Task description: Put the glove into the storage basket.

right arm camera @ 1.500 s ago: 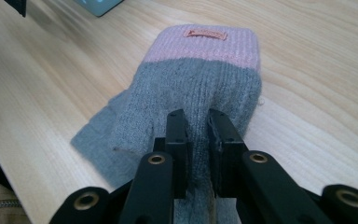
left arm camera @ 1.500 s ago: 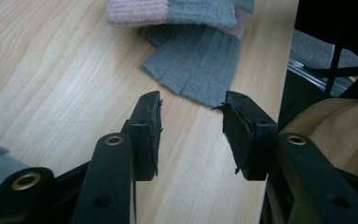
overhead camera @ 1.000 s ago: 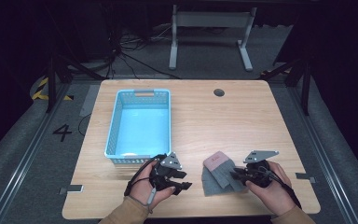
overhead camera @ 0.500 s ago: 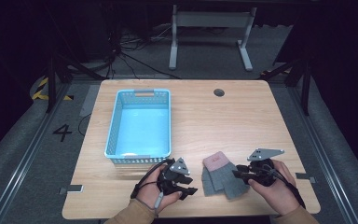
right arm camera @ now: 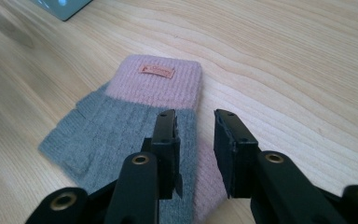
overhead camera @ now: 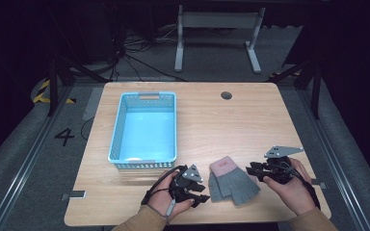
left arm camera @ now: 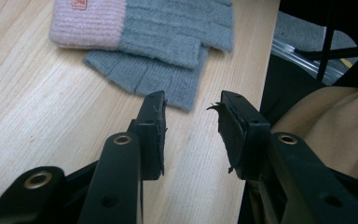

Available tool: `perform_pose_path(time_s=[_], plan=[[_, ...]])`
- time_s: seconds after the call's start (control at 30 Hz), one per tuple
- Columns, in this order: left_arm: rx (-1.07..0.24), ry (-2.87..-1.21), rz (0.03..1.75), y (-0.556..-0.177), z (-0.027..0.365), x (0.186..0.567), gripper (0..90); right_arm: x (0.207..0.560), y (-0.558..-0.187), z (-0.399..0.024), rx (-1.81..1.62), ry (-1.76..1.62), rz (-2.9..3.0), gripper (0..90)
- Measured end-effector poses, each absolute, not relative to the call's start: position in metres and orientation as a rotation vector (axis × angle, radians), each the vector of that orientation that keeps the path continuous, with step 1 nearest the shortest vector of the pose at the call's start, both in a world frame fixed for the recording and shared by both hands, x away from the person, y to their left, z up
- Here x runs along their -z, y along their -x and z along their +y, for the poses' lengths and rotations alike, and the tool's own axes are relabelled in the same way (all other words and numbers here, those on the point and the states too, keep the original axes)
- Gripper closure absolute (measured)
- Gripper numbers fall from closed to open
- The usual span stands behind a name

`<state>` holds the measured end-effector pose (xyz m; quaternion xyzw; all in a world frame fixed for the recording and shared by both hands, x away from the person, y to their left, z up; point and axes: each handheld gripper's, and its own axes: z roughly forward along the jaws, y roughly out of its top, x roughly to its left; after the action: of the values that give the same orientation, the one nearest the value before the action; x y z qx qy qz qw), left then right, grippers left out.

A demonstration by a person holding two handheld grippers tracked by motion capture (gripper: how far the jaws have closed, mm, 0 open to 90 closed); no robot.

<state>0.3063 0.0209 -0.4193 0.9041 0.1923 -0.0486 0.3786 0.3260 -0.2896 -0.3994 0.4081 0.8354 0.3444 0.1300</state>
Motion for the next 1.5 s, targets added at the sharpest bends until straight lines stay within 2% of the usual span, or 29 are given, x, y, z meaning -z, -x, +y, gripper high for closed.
perform_pose_path(time_s=[0.4,0.67,1.03,1.1,1.2,1.3,1.37,1.5], plan=[[0.111,-2.319,0.496,-0.303,0.023,0.42,62.9,0.396,-0.354,-0.263,-1.031,-1.106,2.469,66.7],[0.108,-2.305,0.53,-0.3,0.031,0.421,62.9,0.414,-0.39,-0.241,-0.963,-1.103,2.534,57.2],[0.108,-2.296,0.546,-0.298,0.037,0.422,62.2,0.438,-0.411,-0.234,-0.892,-1.167,2.603,52.5],[0.108,-2.299,0.545,-0.298,0.037,0.422,62.0,0.44,-0.412,-0.235,-0.91,-1.192,2.605,54.8],[0.109,-2.304,0.539,-0.297,0.034,0.423,61.6,0.441,-0.412,-0.237,-0.946,-1.221,2.627,64.4],[0.116,-2.318,0.525,-0.296,0.029,0.423,61.3,0.44,-0.411,-0.236,-0.93,-1.19,2.633,69.9],[0.121,-2.324,0.518,-0.296,0.027,0.424,61.3,0.437,-0.409,-0.234,-0.884,-1.152,2.629,78.3],[0.125,-2.326,0.508,-0.297,0.024,0.425,61.3,0.435,-0.406,-0.23,-0.859,-1.106,2.619,81.8]])
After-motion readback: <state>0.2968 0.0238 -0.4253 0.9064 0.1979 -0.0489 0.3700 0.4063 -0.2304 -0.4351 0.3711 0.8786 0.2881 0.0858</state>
